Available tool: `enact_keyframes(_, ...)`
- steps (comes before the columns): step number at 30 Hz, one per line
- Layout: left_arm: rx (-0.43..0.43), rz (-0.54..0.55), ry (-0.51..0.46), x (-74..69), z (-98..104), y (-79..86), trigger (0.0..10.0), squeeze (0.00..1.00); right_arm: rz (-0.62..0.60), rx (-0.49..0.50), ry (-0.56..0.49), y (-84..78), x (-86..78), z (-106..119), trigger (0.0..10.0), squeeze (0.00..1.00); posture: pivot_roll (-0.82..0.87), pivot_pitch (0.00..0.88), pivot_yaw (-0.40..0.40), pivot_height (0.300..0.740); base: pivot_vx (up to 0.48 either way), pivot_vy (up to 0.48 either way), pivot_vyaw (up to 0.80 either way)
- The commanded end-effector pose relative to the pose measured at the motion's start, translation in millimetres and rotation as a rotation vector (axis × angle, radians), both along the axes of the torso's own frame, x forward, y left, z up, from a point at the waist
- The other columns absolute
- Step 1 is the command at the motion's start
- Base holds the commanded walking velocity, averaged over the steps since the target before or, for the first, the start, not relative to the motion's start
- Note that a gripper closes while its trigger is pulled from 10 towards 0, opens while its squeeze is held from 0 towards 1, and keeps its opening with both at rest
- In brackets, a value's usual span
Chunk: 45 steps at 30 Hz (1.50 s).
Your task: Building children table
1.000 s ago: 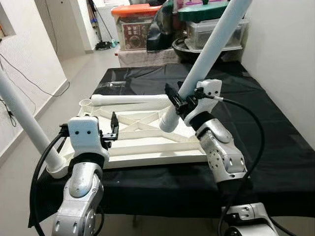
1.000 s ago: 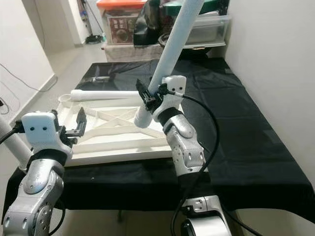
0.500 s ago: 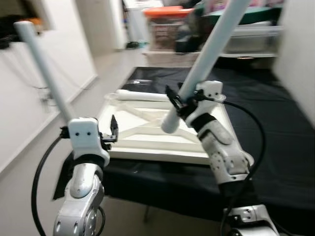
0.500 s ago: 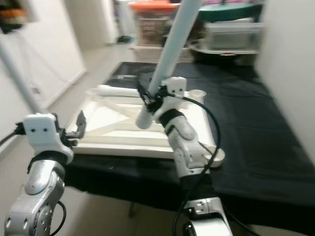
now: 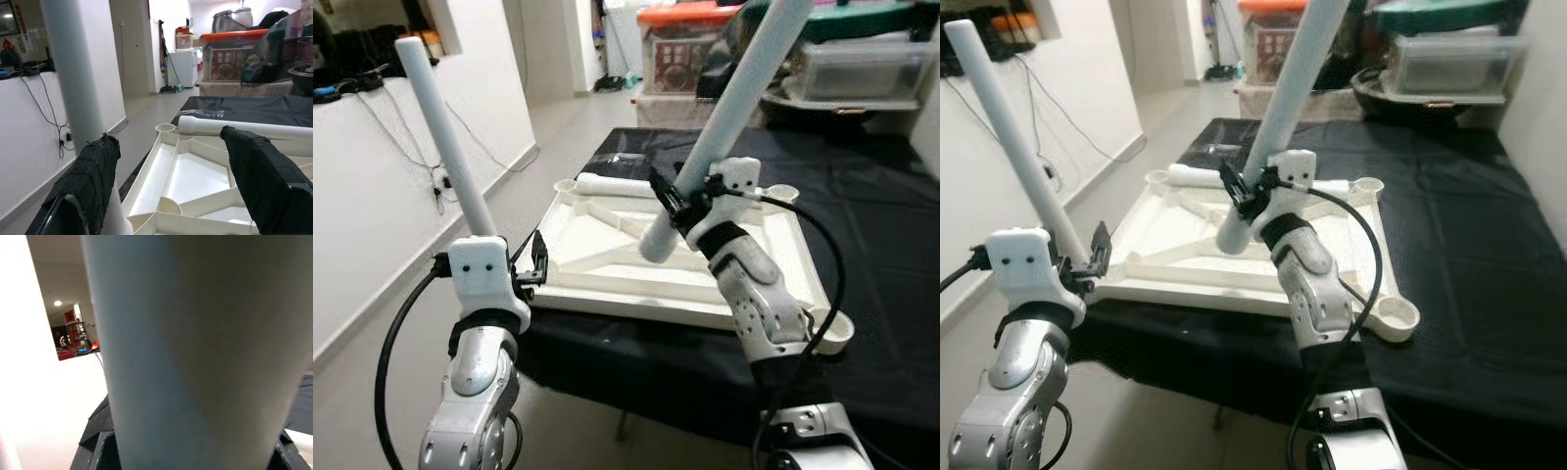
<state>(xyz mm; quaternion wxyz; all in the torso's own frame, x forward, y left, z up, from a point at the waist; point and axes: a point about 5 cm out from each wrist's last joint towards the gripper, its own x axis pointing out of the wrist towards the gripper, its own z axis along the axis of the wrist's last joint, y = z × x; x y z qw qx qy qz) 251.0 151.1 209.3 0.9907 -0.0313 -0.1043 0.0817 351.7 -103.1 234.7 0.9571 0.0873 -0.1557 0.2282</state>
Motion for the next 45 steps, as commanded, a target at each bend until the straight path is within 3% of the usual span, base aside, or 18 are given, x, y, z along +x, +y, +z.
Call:
enact_keyframes(1, 0.039, 0.012, 0.001, 1.0, 0, 2.3, 10.0, 0.0, 0.003, -0.008, -0.007, 4.1, -0.4, 0, 10.0, 0.0, -0.04, 0.0, 0.034, 0.74, 0.0, 0.0, 0.0)
enact_keyframes(6, 0.049, 0.017, -0.007, -0.2, 2, 2.7, 10.0, 0.0, 0.003, -0.007, -0.004, 3.8, -0.4, 0, 10.0, 0.0, -0.03, 0.0, 0.028, 0.74, 0.0, -0.053, 0.0)
enact_keyframes(25, 0.054, 0.014, 0.0, 0.7, 0, 4.3, 10.0, 0.0, 0.001, -0.011, 0.002, 5.8, 0.6, -1, 10.0, 0.0, -0.03, 0.0, 0.025, 0.74, 0.0, -0.398, 0.0)
enact_keyframes(32, 0.008, 0.029, 0.005, 0.7, -1, 6.4, 10.0, 0.0, -0.009, -0.003, -0.001, 2.6, 1.8, -1, 10.0, 0.0, -0.03, 0.0, 0.025, 0.74, 0.106, 0.0, 0.0)
enact_keyframes(45, 0.005, 0.031, 0.004, 0.0, -2, 4.6, 10.0, 0.0, -0.018, -0.02, -0.025, -10.0, 11.6, 6, 10.0, 0.0, -0.07, 0.0, 0.015, 0.74, 0.0, 0.0, 0.0)
